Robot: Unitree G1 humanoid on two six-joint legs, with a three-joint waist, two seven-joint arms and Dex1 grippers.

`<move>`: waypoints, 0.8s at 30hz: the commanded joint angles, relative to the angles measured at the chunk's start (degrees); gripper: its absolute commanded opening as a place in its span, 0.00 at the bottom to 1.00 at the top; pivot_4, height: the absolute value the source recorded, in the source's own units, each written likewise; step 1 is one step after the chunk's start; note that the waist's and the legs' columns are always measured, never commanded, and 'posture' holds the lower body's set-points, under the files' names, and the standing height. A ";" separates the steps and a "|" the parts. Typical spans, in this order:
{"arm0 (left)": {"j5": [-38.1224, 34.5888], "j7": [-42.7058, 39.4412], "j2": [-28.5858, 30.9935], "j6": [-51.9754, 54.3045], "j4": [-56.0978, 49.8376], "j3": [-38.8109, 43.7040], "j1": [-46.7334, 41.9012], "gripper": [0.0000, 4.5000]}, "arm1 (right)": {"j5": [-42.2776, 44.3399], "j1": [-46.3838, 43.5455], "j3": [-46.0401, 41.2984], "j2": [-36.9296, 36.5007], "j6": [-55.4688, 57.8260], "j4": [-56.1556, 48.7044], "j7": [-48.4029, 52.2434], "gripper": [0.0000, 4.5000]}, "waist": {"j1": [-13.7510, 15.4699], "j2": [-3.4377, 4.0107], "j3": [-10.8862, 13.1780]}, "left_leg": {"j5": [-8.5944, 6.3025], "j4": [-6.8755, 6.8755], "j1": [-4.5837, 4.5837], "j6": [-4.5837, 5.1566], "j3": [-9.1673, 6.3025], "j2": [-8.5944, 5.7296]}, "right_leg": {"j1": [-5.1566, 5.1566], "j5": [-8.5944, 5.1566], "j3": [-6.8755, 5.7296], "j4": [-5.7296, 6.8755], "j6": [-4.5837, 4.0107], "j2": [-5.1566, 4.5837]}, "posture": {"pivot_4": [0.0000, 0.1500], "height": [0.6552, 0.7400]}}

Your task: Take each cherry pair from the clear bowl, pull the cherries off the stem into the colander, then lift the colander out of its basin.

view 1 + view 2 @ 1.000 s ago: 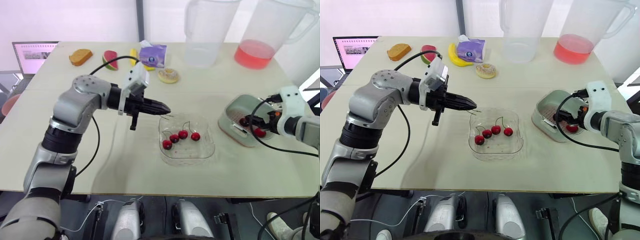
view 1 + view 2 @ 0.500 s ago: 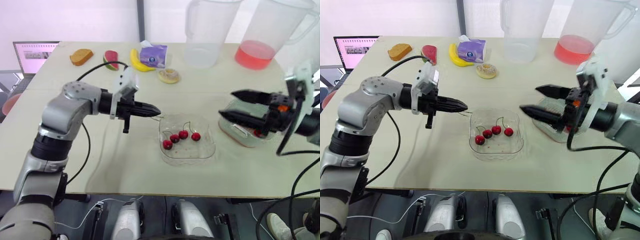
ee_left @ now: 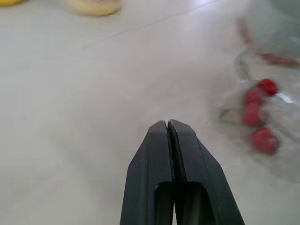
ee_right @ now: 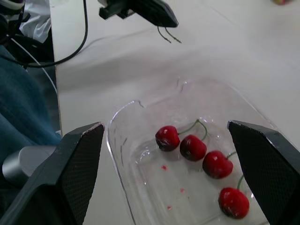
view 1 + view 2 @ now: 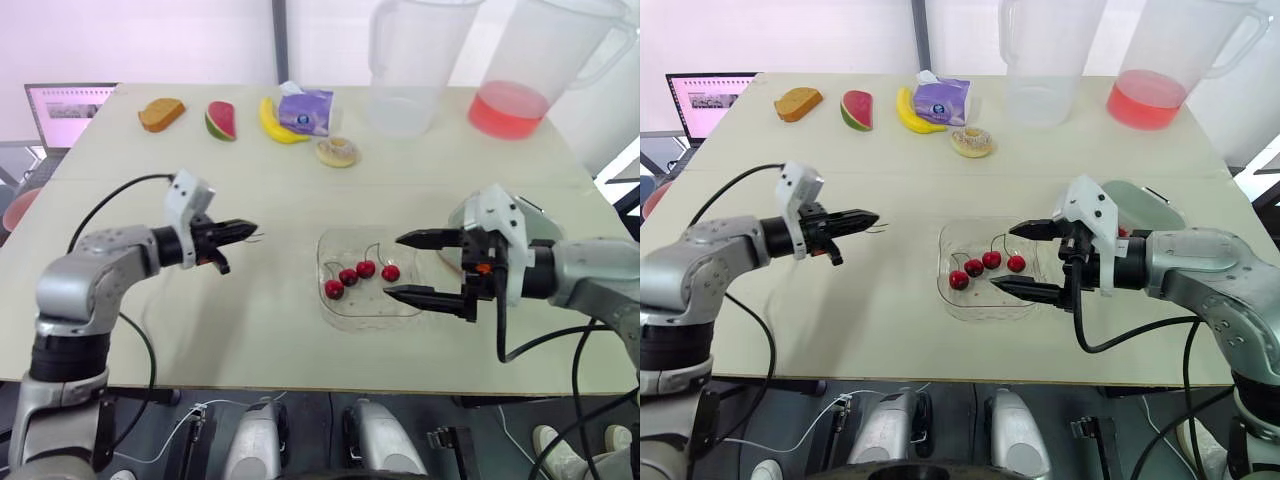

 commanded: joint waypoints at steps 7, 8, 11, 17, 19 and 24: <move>0.21 5.15 -1.86 -3.29 3.51 3.95 4.16 0.00 | -2.06 -1.69 1.56 -0.59 -4.56 0.80 1.31 1.00 | 0.04 -0.03 -0.01 | -0.01 0.00 0.02 0.01 -0.02 0.00 | 0.04 0.00 -0.07 -0.02 -0.01 -0.05 | 1.00 1.00; 0.31 5.33 -2.02 -3.77 3.99 4.05 4.34 0.00 | -2.09 -1.72 1.57 -0.59 -4.69 0.90 1.36 1.00 | 0.04 -0.03 -0.01 | -0.01 0.00 0.02 0.01 -0.02 0.00 | 0.04 0.00 -0.08 -0.02 -0.01 -0.06 | 1.00 1.00; 0.66 5.74 -2.23 -4.91 5.30 3.98 4.85 0.00 | -2.21 -1.71 1.49 -0.58 -5.02 1.12 1.38 1.00 | 0.00 -0.03 -0.01 | -0.01 0.00 0.02 0.01 -0.02 0.00 | 0.03 0.01 -0.07 -0.02 -0.01 -0.05 | 1.00 1.00; 1.21 6.31 -2.78 -6.84 8.20 3.51 6.04 0.00 | -2.15 -1.58 0.90 -0.59 -5.41 0.86 0.64 1.00 | -0.08 -0.03 -0.02 | -0.01 -0.01 0.02 0.01 -0.02 0.00 | 0.04 0.01 -0.07 -0.02 -0.01 -0.07 | 1.00 1.00; 1.02 6.55 -3.01 -6.76 8.72 3.63 6.36 0.00 | -2.16 -1.62 0.67 -0.59 -5.50 0.74 0.35 1.00 | -0.06 -0.03 -0.02 | -0.01 -0.01 0.02 0.01 -0.02 0.00 | 0.03 0.01 -0.08 -0.02 -0.01 -0.08 | 1.00 1.00; 1.27 6.82 -2.80 -7.26 9.51 3.63 6.71 0.00 | -1.51 -1.69 0.14 -0.46 -5.21 0.72 -0.32 1.00 | 0.00 -0.03 -0.02 | -0.01 -0.01 0.02 0.01 -0.02 0.00 | 0.04 0.01 -0.08 -0.02 -0.01 -0.11 | 1.00 1.00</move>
